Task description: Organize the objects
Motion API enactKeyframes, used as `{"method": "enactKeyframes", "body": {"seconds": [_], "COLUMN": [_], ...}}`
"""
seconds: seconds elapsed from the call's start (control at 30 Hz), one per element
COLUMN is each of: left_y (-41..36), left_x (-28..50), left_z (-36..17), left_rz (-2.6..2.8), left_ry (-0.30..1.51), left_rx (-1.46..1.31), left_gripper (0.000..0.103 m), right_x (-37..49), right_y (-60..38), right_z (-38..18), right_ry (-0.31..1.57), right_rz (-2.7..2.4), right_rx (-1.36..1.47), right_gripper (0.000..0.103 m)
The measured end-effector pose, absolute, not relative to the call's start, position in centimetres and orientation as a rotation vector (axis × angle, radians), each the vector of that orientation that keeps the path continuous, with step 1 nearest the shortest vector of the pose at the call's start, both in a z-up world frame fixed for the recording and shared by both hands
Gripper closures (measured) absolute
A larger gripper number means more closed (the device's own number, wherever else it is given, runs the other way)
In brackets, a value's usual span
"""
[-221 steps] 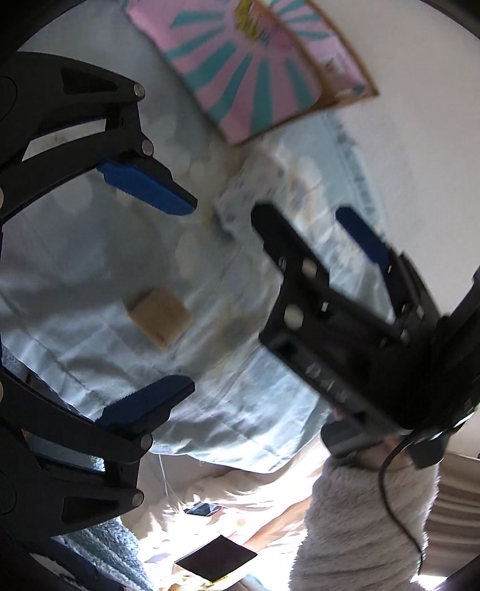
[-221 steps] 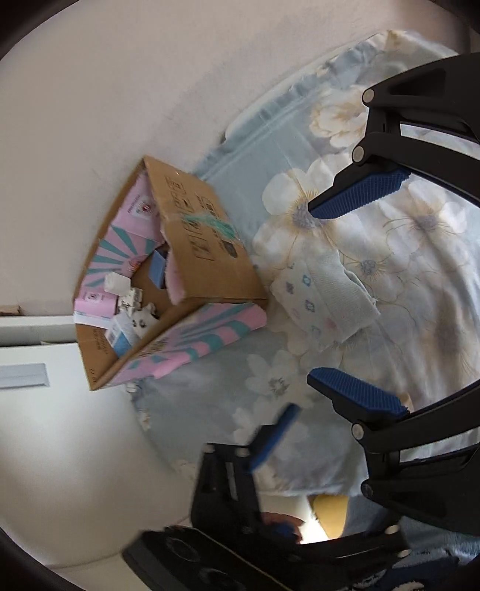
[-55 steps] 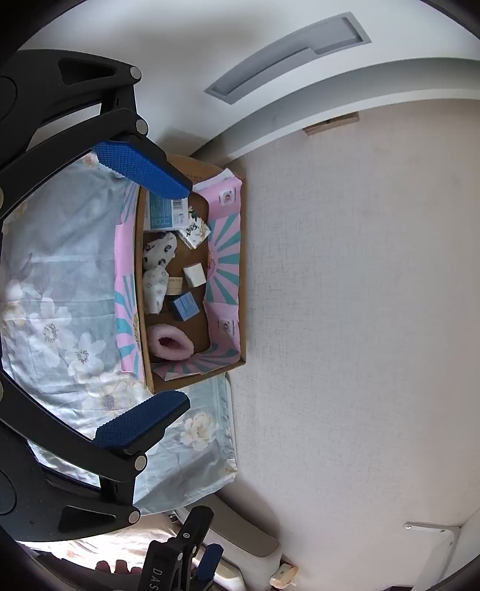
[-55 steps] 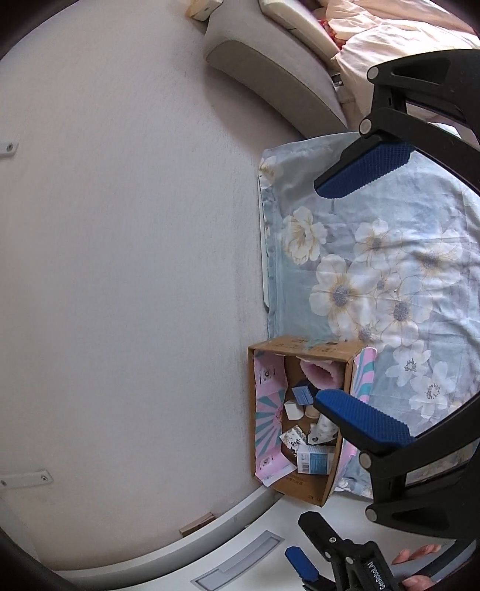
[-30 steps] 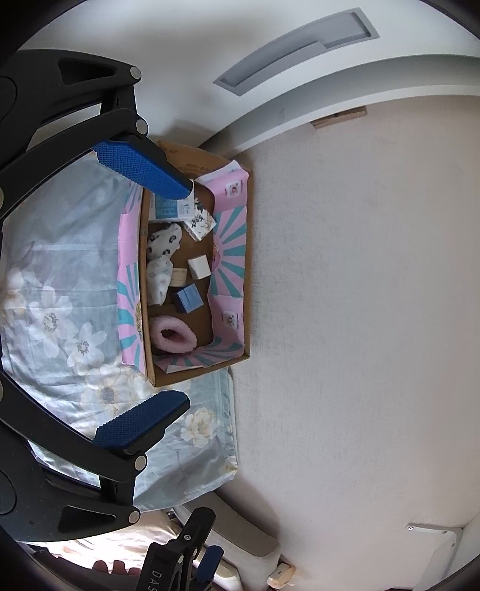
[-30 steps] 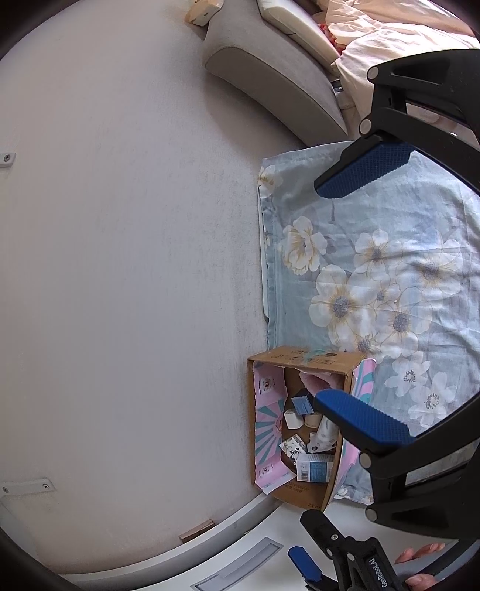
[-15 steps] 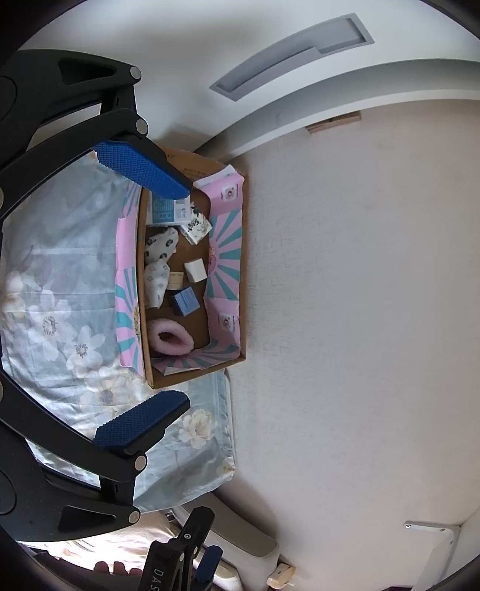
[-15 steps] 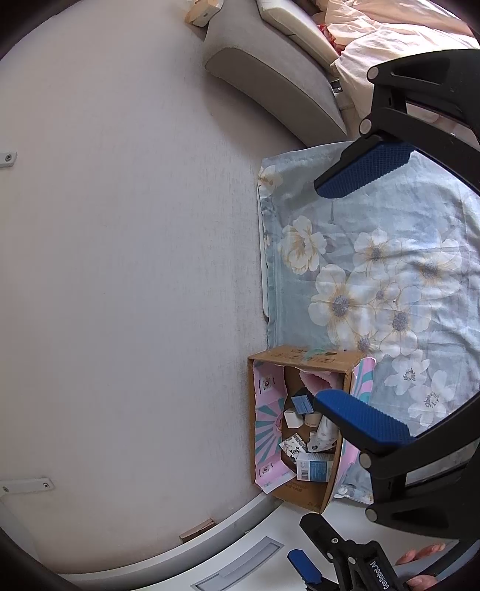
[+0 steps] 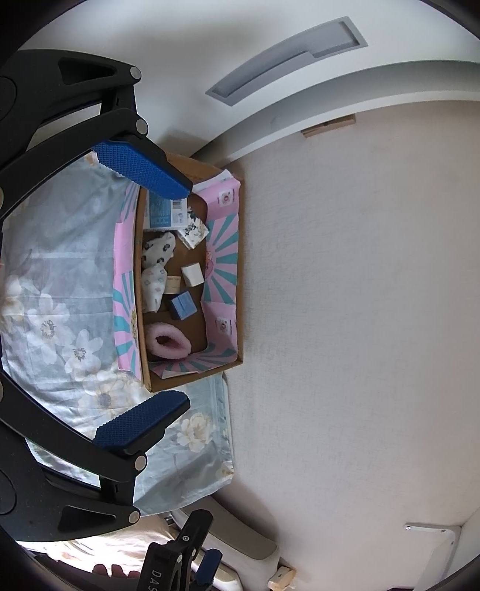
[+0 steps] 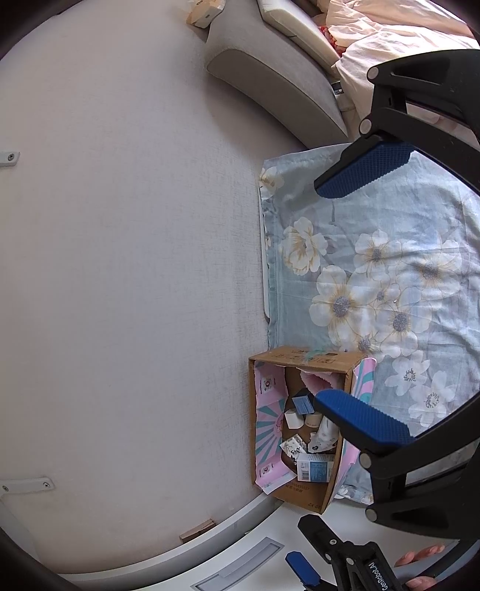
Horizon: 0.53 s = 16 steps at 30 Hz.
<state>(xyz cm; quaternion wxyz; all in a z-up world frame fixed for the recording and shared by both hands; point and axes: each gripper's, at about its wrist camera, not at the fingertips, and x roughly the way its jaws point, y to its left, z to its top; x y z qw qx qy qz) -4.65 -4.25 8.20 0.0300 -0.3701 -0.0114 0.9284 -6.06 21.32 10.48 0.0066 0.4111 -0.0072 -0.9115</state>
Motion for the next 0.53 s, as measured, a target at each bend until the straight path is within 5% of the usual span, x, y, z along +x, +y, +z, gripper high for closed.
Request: {"method": "enactKeyframes", "body": {"seconds": [0.53], "left_y": [-3.71], "left_x": [-3.69], "left_z": [9.07], "left_rz": [2.965], "left_ry": [0.034], "left_rx": [-1.059], "left_gripper": [0.000], "right_x": [-6.03], "right_y": [21.35], "right_z": [10.51], "right_ry": [-0.027], "right_rz": [-2.853], "right_rx": [1.285], "right_gripper": [0.000]}}
